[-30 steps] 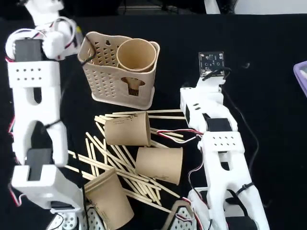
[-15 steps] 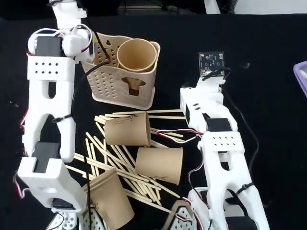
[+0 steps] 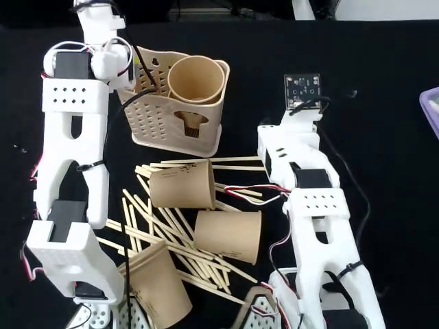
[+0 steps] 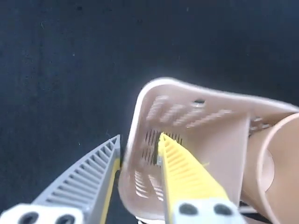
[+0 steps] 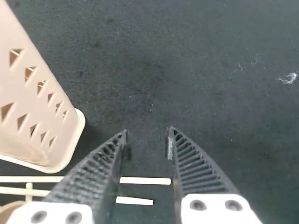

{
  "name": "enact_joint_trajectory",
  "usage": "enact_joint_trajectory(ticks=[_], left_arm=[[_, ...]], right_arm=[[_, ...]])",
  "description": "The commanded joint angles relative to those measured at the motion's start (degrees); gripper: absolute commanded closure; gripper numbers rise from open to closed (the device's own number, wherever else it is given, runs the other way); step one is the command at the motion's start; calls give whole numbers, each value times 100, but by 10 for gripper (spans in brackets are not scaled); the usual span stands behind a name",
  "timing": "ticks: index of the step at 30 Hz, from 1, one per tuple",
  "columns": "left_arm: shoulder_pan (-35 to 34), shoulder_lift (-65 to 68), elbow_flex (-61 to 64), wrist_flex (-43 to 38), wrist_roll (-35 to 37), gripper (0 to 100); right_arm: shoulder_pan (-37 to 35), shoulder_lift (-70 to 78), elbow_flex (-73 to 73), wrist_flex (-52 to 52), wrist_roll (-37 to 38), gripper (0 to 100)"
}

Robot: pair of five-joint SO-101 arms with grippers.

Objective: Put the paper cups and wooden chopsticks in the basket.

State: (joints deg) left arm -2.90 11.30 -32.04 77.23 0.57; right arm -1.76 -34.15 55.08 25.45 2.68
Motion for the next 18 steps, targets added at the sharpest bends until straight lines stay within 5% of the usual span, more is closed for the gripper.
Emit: enact_joint_trajectory(ticks=[1, 11, 18], left_arm=[[101, -26, 180, 79, 273, 939], [136, 18, 189, 712, 2268, 969], [171, 18, 189, 686, 1732, 945]], right_arm=[[-62, 22, -110, -149, 26, 864], [-62, 22, -110, -149, 9, 864], [-62, 22, -101, -149, 9, 864]])
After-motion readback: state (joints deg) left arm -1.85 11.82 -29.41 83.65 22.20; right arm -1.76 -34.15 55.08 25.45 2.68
